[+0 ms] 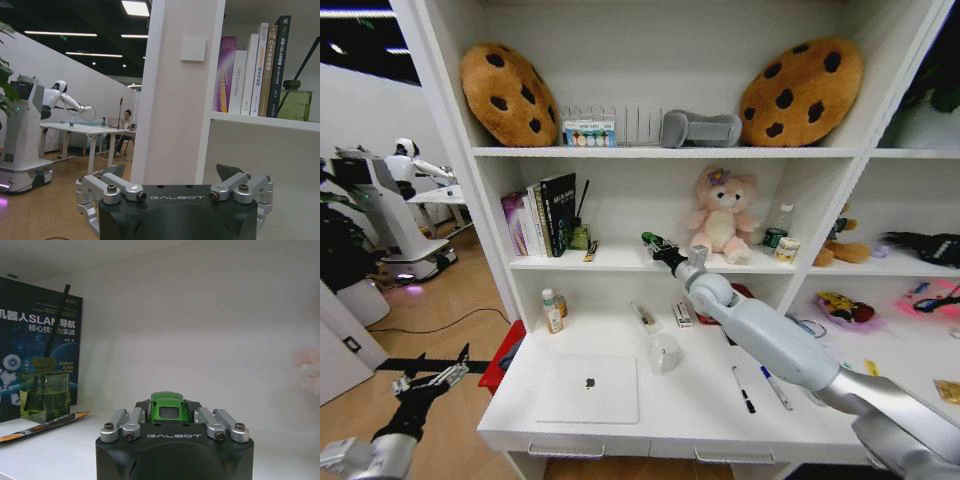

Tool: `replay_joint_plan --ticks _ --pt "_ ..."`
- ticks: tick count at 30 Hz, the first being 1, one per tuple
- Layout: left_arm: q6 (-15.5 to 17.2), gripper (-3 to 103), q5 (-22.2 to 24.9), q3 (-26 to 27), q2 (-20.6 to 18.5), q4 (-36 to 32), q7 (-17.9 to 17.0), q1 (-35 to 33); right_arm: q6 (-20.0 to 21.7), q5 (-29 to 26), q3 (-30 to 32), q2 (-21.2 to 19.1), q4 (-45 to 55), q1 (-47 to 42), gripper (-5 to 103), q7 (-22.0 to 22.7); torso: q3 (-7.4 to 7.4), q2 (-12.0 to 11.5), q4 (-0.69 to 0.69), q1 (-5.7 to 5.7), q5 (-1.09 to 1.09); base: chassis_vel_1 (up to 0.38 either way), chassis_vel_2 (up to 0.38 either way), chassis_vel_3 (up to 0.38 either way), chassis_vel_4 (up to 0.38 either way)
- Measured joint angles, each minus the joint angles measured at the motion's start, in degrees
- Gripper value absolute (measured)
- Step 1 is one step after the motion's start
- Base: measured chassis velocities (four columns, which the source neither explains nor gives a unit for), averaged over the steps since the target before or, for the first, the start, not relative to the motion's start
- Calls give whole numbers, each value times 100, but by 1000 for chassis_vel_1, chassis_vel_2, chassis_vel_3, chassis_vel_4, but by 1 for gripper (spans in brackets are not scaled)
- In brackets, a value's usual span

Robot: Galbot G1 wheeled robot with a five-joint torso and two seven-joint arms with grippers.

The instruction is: Organize the objects on the table.

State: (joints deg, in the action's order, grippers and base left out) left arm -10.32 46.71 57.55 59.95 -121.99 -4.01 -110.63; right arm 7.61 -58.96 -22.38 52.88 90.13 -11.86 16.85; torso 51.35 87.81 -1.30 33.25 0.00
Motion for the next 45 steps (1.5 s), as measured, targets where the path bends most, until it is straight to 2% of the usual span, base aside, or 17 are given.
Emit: replay_joint_plan --ticks 21,23,25,28,29,30,31,33,34,36,37,39,40,42,45 --pt "0 100 0 0 0 0 0 0 279 -259 -219 100 -233 21 37 316 -1 1 0 -2 -1 0 0 0 0" --pt "0 100 0 0 0 0 0 0 285 -260 -216 99 -233 21 34 315 -1 1 0 -1 -1 0 0 0 0" --pt "0 100 0 -1 0 0 0 0 296 -261 -210 96 -232 18 38 313 -1 1 0 -1 0 0 0 0 0" --pt "0 100 0 0 0 0 0 0 307 -272 -191 89 -218 13 53 309 -1 1 0 -1 0 0 0 0 0" --pt "0 100 0 0 0 0 0 0 307 -272 -191 89 -218 13 53 309 -1 1 0 -1 0 0 0 0 0" --pt "0 100 0 -1 0 0 0 0 312 -277 -182 86 -209 12 59 309 -1 1 0 -1 0 0 0 0 0" --pt "0 100 0 0 0 0 0 0 321 -288 -164 77 -183 11 70 309 0 1 0 -1 1 0 0 0 0" --pt "0 100 0 0 0 0 0 0 324 -293 -137 66 -133 10 70 313 0 1 0 -1 1 0 0 0 0" --pt "0 100 0 0 0 0 0 0 327 -298 -91 45 -36 9 81 327 0 1 0 -1 1 0 0 0 0" --pt "0 100 0 0 0 0 0 0 334 -314 -48 16 93 2 81 359 0 1 0 -1 1 0 0 0 0" --pt "0 100 0 0 0 0 0 0 344 -324 10 -29 269 -15 91 395 0 1 0 -1 1 0 0 0 0" --pt "0 100 0 0 0 0 0 0 357 -325 84 -85 475 -47 91 420 0 1 0 -1 1 0 0 0 0" --pt "0 100 0 0 0 0 0 0 390 -330 211 -185 786 -123 99 478 0 1 1 -1 0 0 0 0 0" --pt "0 100 -1 0 0 0 0 0 425 -352 299 -248 983 -191 99 533 0 1 1 -1 0 0 0 0 0" --pt "0 100 0 -1 0 0 0 0 637 -622 834 -557 1784 -715 100 831 0 1 0 -1 0 0 0 0 0"
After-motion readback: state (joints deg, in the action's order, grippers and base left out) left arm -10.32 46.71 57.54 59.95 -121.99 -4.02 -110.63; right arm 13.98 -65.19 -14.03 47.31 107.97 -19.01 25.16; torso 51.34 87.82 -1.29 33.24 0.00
